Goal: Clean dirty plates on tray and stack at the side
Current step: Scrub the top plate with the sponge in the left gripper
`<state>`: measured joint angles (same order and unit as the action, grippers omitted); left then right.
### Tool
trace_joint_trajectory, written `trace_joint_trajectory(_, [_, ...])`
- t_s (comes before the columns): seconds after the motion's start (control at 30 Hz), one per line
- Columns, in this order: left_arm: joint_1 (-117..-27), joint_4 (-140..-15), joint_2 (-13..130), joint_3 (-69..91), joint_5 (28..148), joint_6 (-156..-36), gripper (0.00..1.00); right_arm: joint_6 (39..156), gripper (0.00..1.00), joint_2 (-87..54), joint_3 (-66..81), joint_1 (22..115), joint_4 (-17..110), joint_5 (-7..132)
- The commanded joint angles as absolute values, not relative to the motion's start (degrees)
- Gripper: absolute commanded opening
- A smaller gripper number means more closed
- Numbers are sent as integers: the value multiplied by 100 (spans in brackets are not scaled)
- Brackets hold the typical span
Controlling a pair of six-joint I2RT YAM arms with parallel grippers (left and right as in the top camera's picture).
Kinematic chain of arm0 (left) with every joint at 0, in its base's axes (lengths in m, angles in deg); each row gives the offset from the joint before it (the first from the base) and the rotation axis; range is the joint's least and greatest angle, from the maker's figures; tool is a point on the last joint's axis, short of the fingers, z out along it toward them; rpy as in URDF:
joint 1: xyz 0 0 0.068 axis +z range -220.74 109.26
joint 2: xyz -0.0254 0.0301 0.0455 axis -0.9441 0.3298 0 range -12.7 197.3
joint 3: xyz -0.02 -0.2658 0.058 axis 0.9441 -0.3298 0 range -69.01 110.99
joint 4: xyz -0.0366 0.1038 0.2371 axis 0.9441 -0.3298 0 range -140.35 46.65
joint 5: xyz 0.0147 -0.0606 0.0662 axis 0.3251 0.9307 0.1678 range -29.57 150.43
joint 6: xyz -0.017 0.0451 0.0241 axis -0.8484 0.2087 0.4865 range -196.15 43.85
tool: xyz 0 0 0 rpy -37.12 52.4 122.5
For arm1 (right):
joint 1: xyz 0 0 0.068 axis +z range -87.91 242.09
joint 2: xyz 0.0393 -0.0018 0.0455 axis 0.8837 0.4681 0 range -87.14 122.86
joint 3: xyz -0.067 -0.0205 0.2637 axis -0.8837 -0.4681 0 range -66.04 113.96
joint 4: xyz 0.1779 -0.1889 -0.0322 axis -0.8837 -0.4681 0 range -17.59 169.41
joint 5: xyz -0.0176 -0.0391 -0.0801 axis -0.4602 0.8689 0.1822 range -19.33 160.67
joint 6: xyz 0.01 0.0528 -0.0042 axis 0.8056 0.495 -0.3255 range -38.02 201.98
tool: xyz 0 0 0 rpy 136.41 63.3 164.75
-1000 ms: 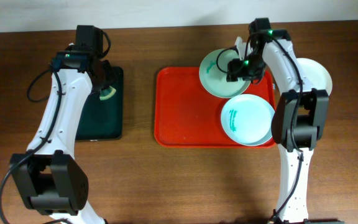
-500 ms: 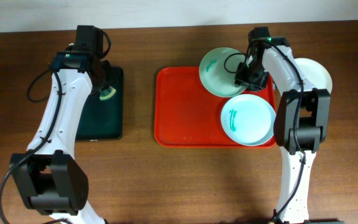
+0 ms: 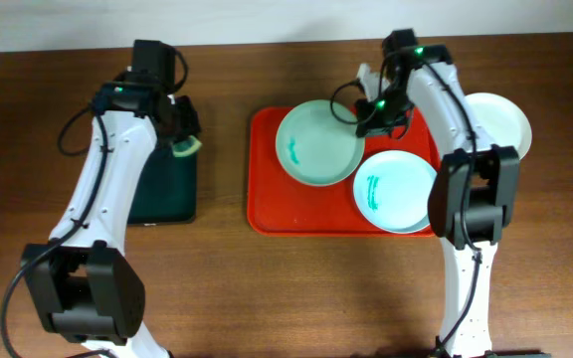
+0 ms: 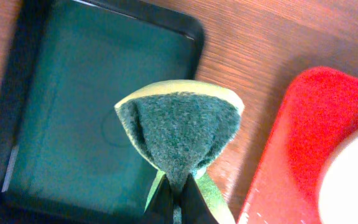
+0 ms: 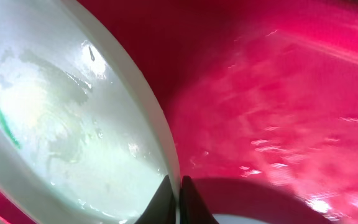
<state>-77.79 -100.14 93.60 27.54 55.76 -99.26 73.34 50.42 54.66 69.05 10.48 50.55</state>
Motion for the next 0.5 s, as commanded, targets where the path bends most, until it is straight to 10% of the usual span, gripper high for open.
trace_joint_trajectory(0.0, [-8188,-9850,9391,2605,5791,-9725,0,7712,4,5009,4762,7150,1660,4922])
trace_joint_trajectory(0.17, [-8651,-9494,9741,2433,6177,-9725,0,7799,20,5018,4659,7447,1971,5027])
trace_joint_trajectory(0.47, [-9617,-8281,10766,2407,6713,-10429,0,8785,4,5020,4286,7526,2099,5590])
